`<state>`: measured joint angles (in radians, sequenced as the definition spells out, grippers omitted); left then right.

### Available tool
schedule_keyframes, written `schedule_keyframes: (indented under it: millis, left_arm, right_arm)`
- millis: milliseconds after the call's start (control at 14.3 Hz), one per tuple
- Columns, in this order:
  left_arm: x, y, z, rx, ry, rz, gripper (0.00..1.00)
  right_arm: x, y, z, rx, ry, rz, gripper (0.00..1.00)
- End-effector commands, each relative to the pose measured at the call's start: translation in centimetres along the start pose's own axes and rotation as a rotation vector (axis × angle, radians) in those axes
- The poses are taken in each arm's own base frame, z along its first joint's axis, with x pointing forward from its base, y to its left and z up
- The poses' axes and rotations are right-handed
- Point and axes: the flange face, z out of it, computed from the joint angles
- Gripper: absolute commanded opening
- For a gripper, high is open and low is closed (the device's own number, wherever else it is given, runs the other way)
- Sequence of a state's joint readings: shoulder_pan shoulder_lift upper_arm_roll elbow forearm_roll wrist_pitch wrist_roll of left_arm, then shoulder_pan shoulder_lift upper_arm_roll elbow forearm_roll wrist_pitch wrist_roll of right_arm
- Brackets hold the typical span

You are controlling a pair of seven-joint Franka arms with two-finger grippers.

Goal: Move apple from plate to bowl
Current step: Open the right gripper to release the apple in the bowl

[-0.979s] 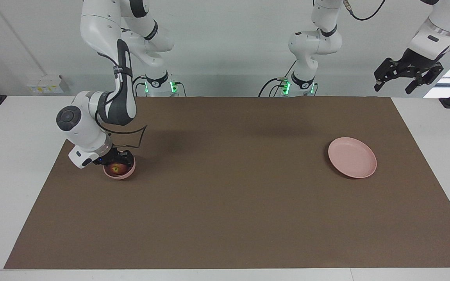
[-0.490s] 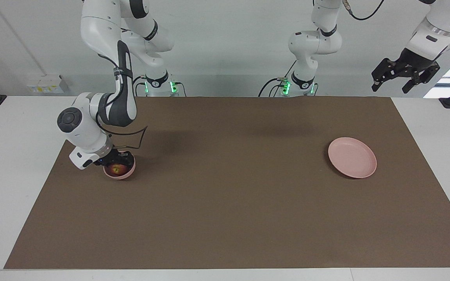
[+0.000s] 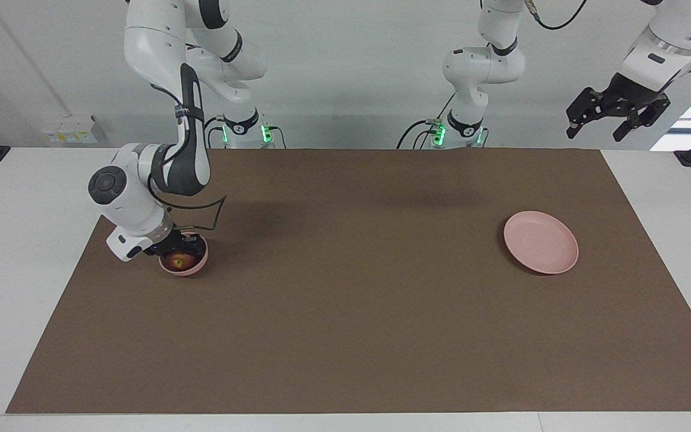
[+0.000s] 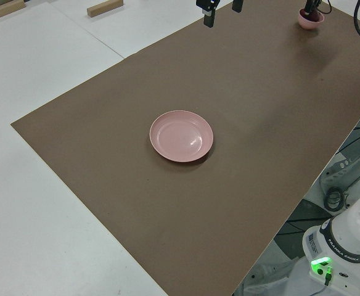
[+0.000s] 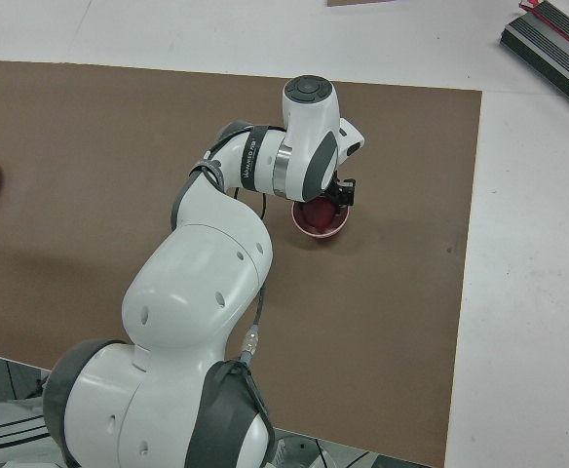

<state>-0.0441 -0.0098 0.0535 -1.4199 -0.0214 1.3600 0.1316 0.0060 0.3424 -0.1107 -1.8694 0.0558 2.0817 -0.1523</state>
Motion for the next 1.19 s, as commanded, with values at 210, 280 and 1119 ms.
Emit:
schedule_keyframes:
  millis: [210,280,1119]
  left_arm:
    - [-1.0,-0.7,0.0,-0.011,-0.005,-0.024,1.0]
    - [-0.9,-0.6,0.0,-0.011,-0.005,-0.022,1.0]
    - [-0.9,-0.5,0.0,-0.011,-0.005,-0.021,1.0]
  right_arm:
    - [0.0,0.4,0.1,-0.012,0.013,0.021,0.74]
    - [0.0,0.4,0.1,-0.01,0.015,0.024,0.83]
    - [-0.2,0.1,-2.4,-0.002,-0.003,0.041,1.0]
